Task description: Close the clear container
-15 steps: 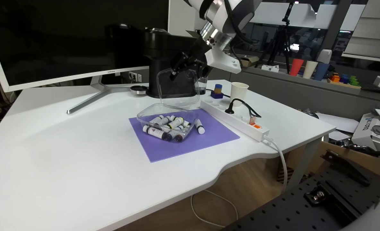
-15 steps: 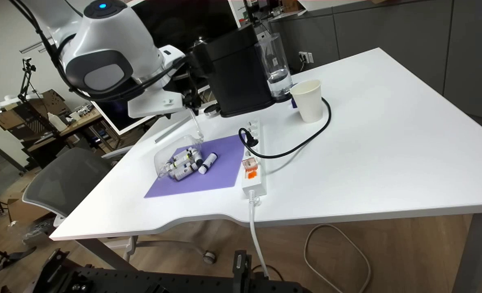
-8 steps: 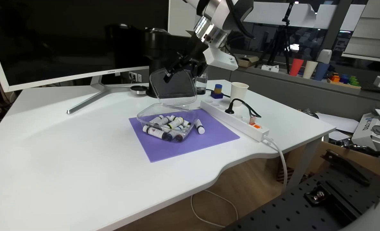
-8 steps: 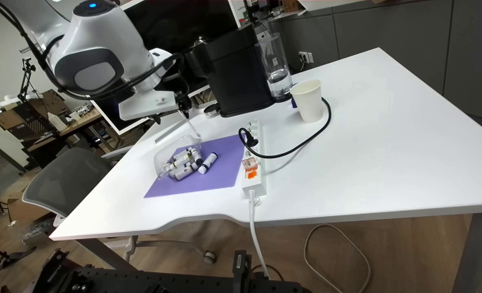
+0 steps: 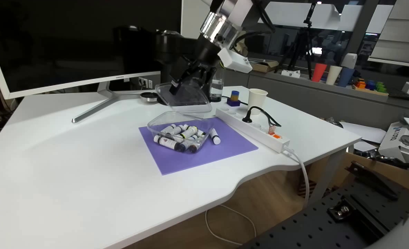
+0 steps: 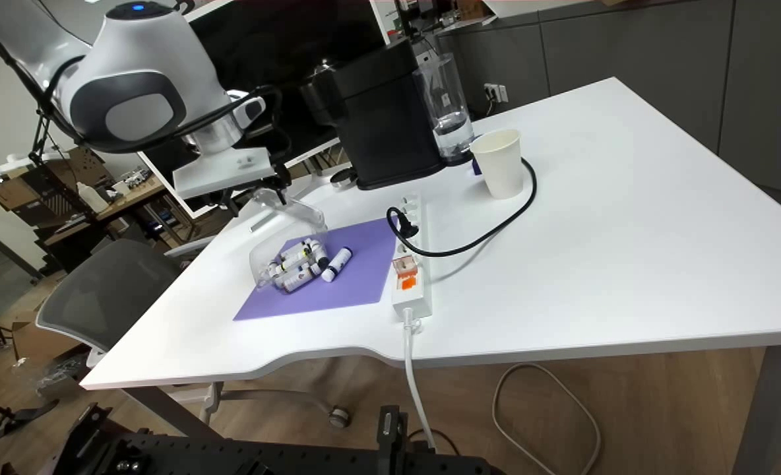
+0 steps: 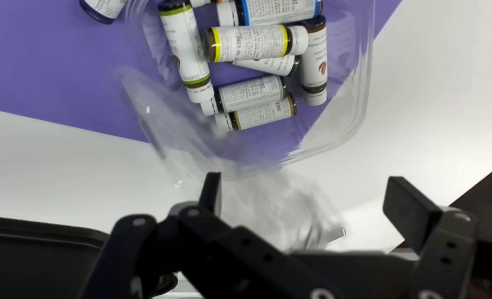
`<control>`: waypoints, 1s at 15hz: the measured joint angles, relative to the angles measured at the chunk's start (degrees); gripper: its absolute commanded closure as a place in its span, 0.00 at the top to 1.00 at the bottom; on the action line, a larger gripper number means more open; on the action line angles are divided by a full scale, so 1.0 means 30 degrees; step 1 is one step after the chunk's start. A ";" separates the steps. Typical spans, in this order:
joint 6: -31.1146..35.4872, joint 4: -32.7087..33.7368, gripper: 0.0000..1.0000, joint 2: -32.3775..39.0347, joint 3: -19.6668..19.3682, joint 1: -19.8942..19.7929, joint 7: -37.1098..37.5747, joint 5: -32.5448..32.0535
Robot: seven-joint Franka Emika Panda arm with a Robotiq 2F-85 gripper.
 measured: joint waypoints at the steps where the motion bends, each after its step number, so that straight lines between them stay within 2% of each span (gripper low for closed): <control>1: -0.0454 -0.0080 1.00 -0.0310 -0.0231 0.0301 0.0401 -0.0201; 5: -0.2219 -0.0433 1.00 -0.1786 -0.1360 0.1659 0.3615 -0.1884; 11: -0.3151 -0.1175 1.00 -0.4293 -0.3161 0.3353 1.1169 -0.5271; 12: -0.3158 -0.1274 1.00 -0.4636 -0.4078 0.4128 1.2381 -0.5813; 15: -0.3261 -0.1609 1.00 -0.5548 -0.8706 0.8119 1.6049 -0.7994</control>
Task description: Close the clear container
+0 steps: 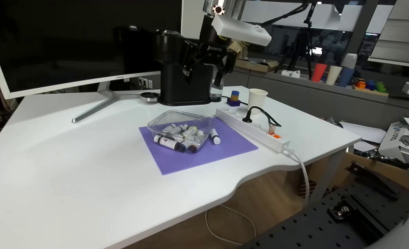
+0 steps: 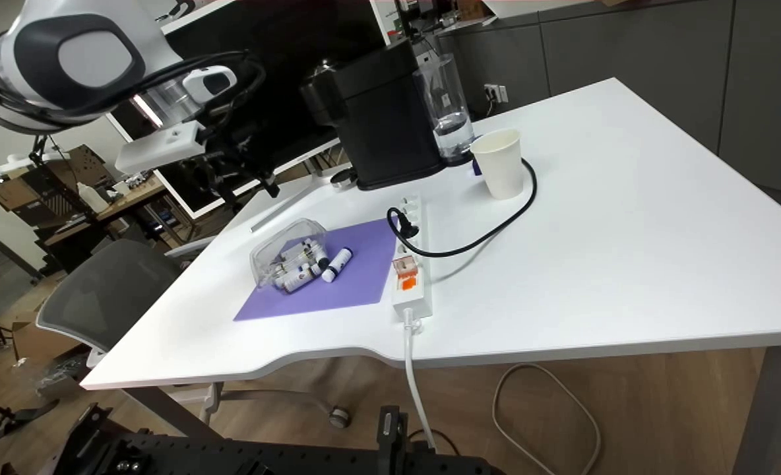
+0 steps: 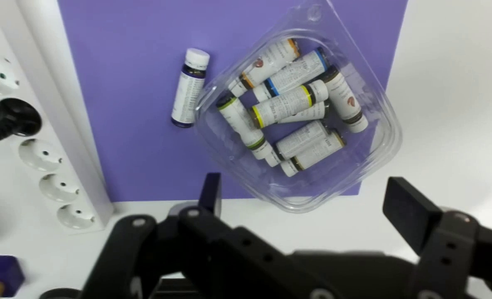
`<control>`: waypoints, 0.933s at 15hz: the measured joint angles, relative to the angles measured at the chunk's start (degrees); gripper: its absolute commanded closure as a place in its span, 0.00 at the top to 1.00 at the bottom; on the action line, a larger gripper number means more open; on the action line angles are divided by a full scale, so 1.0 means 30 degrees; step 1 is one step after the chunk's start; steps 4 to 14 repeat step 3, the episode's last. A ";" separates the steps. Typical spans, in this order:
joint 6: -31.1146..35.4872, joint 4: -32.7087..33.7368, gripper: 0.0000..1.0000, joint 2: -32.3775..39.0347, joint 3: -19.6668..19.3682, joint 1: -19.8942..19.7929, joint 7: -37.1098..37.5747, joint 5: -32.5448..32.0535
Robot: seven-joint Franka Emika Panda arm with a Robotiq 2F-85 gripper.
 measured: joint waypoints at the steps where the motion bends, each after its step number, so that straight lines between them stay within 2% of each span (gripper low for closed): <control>1: -0.0074 -0.0188 1.00 -0.0274 -0.0645 0.0386 0.1301 -0.0976; 3: -0.0518 -0.0506 1.00 -0.0734 -0.0584 -0.0254 0.3972 -0.3024; 14: -0.0518 -0.0506 1.00 -0.0734 -0.0584 -0.0254 0.3972 -0.3024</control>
